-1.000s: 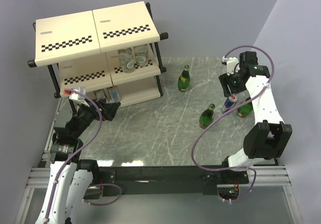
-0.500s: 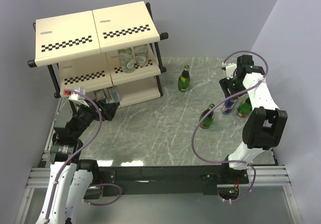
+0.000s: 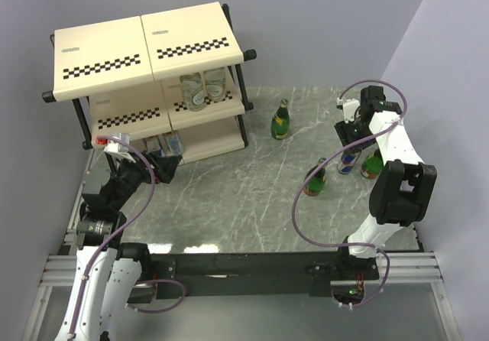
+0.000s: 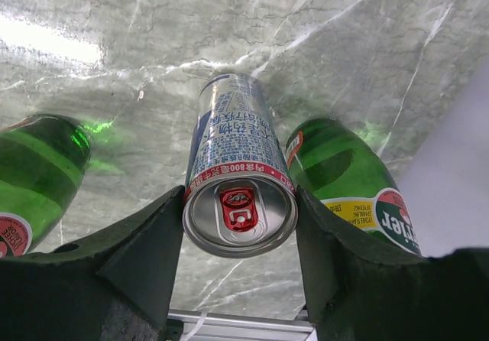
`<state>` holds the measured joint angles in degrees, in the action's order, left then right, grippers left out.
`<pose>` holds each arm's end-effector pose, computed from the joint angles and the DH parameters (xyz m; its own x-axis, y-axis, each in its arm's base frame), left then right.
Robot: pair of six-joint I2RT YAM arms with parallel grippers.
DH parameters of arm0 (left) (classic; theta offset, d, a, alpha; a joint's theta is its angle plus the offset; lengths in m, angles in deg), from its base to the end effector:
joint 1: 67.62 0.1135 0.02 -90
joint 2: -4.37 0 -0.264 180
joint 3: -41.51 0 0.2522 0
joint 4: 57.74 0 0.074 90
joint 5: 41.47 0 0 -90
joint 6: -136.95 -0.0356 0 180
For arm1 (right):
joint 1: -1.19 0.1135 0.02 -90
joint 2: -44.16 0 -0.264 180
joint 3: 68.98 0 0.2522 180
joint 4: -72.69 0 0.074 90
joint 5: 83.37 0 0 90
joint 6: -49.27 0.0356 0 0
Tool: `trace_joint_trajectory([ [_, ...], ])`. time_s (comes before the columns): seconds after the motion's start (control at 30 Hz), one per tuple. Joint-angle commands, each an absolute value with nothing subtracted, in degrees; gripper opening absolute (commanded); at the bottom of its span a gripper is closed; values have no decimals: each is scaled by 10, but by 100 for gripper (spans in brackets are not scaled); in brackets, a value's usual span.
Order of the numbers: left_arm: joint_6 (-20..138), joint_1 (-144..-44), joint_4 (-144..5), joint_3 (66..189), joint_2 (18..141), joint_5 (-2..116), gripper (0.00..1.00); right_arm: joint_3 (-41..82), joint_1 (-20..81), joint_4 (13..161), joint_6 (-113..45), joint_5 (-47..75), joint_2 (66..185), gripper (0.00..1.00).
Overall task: Place and organize the beverage onto the shelf
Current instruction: Pick up the drink from the center of the board.
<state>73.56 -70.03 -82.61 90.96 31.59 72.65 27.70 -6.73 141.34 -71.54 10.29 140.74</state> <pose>0.1243 -0.0198 0.3248 -0.2410 -0.3990 -0.8847 0.3784 0.8008 -0.4643 0.3396 -0.0449 0.2743 -0.8503 -0.3978 -0.3445 -0.3739 0.9174 -0.1363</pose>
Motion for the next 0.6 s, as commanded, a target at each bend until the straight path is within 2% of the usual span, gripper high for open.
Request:
trace_joint_trajectory([
  [0.0,727,-696,-813,912,317,726,100,288,-71,1416,-718,124,1401,25],
  [0.03,727,-696,-812,911,317,726,99,292,-70,1417,-718,131,1400,12],
  [0.1,726,-696,-812,911,317,726,99,305,-71,1411,-718,136,1389,0],
  [0.57,732,-691,-787,904,350,766,99,437,-51,1428,-721,197,1372,0],
])
